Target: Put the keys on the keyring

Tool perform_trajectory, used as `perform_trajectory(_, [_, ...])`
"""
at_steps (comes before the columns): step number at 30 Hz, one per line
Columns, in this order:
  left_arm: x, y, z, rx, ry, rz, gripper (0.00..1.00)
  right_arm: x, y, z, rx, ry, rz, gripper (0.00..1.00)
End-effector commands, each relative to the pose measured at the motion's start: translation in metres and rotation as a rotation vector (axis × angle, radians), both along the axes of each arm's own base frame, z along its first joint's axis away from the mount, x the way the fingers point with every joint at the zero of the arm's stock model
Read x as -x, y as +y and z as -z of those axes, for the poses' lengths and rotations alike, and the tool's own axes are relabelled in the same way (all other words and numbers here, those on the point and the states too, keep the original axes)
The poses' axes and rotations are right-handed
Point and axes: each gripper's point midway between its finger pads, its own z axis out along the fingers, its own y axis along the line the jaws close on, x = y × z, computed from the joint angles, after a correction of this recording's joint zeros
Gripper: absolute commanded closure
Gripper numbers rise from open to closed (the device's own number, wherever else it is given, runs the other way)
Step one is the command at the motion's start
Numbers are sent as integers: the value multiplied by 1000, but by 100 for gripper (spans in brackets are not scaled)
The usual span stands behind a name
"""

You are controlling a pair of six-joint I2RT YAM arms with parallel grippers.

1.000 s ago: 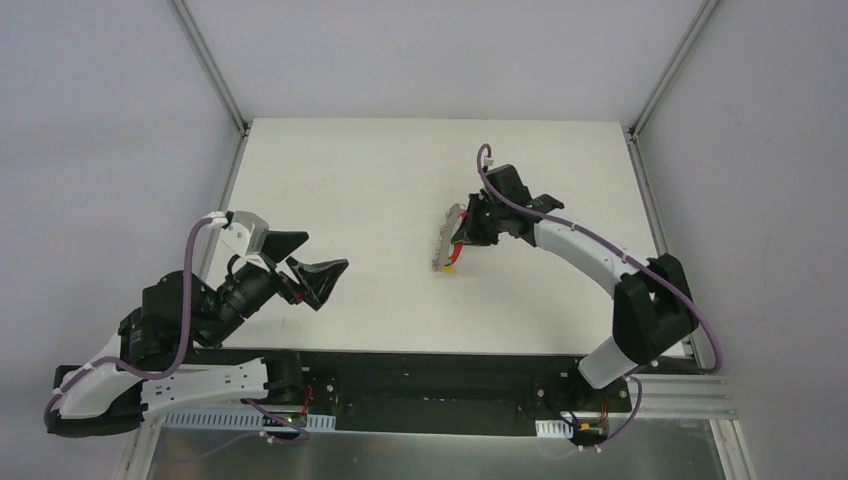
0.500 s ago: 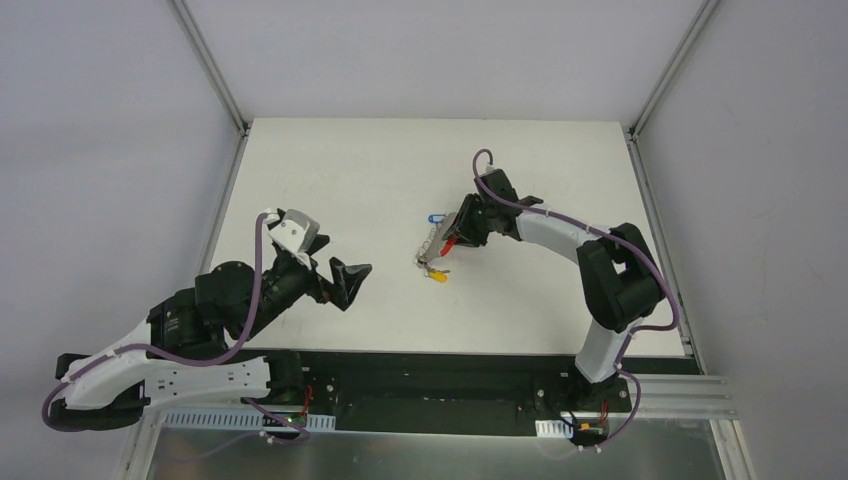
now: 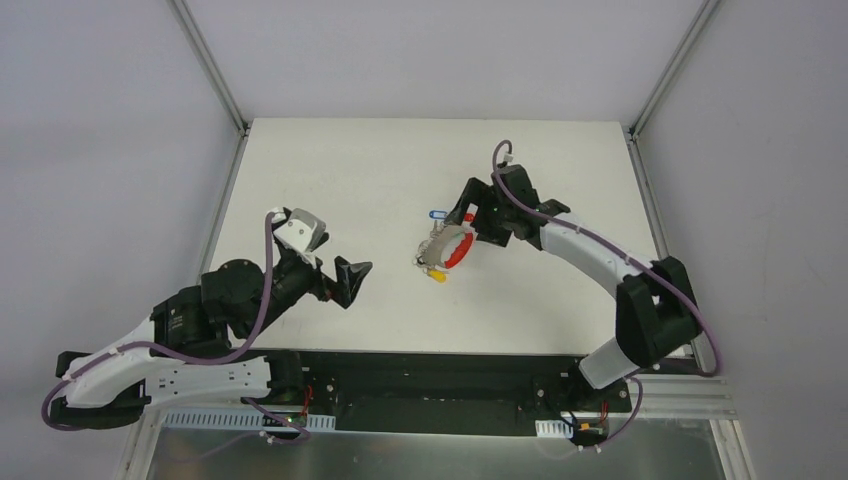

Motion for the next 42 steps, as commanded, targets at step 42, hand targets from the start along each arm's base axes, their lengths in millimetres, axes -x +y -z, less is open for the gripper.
perform_trajectory(42, [-99,-10,17,-57,130,-129,1,85,-42,-268,365,-926,58,1])
